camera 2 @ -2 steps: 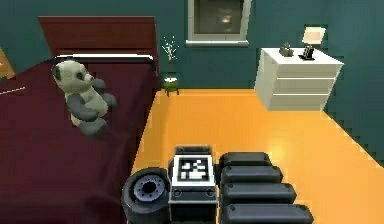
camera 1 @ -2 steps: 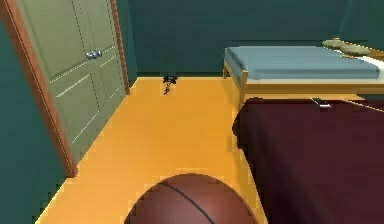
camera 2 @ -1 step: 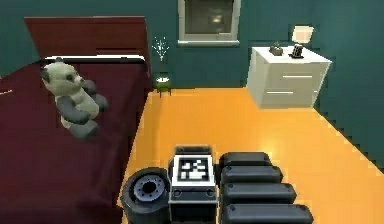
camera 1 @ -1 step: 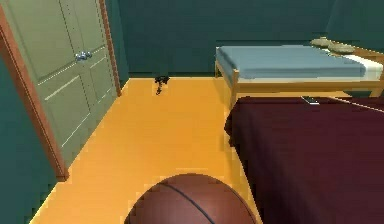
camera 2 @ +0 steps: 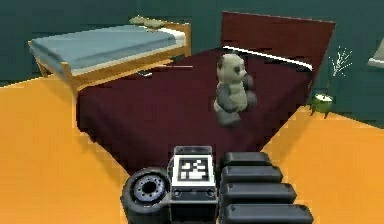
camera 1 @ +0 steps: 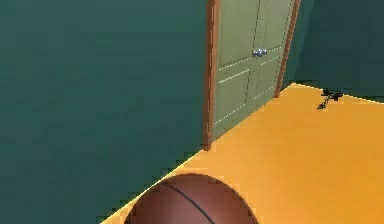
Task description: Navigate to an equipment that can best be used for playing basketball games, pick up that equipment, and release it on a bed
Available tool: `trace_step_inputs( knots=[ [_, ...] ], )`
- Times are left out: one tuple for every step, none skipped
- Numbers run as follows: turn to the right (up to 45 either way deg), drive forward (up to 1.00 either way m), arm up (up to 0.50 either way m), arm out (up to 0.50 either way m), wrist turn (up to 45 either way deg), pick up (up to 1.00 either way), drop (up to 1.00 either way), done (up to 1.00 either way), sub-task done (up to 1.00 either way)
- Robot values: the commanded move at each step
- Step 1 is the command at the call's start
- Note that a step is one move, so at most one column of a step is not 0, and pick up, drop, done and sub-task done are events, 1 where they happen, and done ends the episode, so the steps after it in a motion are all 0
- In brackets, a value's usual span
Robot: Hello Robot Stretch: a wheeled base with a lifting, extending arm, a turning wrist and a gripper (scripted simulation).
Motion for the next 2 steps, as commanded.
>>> trace_step_inputs(
  knots=[
    [0.0, 0.20, 0.00, 0.00, 0.0, 0.00, 0.00, 0.00, 0.00],
    [39.0, 0.00, 0.00, 0.00, 0.0, 0.00, 0.00, 0.00, 0.00]
  ],
)
